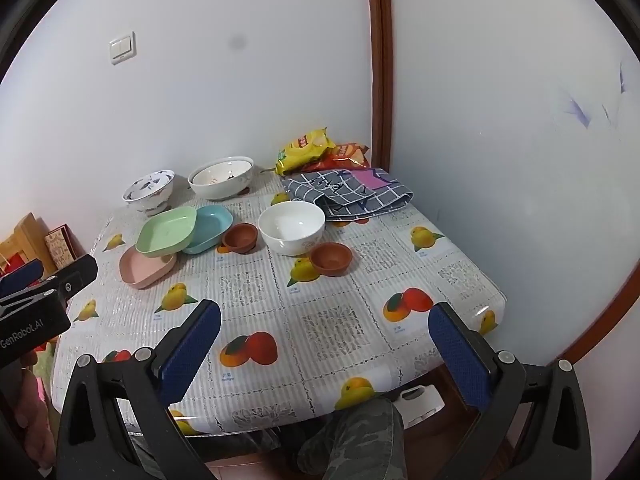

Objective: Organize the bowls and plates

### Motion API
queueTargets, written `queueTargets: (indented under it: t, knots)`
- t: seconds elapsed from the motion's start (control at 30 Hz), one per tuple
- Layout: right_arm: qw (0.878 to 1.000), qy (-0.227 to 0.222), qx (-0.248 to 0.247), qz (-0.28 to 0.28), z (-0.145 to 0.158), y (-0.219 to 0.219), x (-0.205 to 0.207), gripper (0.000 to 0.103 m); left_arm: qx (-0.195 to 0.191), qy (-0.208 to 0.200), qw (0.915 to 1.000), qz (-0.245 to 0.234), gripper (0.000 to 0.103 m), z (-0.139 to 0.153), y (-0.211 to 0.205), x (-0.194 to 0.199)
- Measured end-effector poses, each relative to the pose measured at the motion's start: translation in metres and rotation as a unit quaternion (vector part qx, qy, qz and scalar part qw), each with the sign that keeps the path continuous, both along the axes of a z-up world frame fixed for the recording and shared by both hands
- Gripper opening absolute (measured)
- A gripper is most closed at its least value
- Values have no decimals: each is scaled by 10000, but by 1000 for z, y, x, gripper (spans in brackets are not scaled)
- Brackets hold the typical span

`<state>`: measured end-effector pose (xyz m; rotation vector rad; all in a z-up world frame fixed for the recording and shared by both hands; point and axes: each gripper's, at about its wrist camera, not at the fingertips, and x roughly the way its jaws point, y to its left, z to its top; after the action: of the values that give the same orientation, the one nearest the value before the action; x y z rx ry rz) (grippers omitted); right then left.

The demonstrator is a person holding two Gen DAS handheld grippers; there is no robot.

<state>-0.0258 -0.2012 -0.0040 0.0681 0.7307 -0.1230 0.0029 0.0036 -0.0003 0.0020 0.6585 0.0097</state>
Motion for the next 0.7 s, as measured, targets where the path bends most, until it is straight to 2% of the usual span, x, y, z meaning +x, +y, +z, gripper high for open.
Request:
queueTargets:
  t: [0.7]
  knots:
    - [9999,-81,-59,58,4,2,-2,102,11,7,10000,-25,103,-4,0,-3]
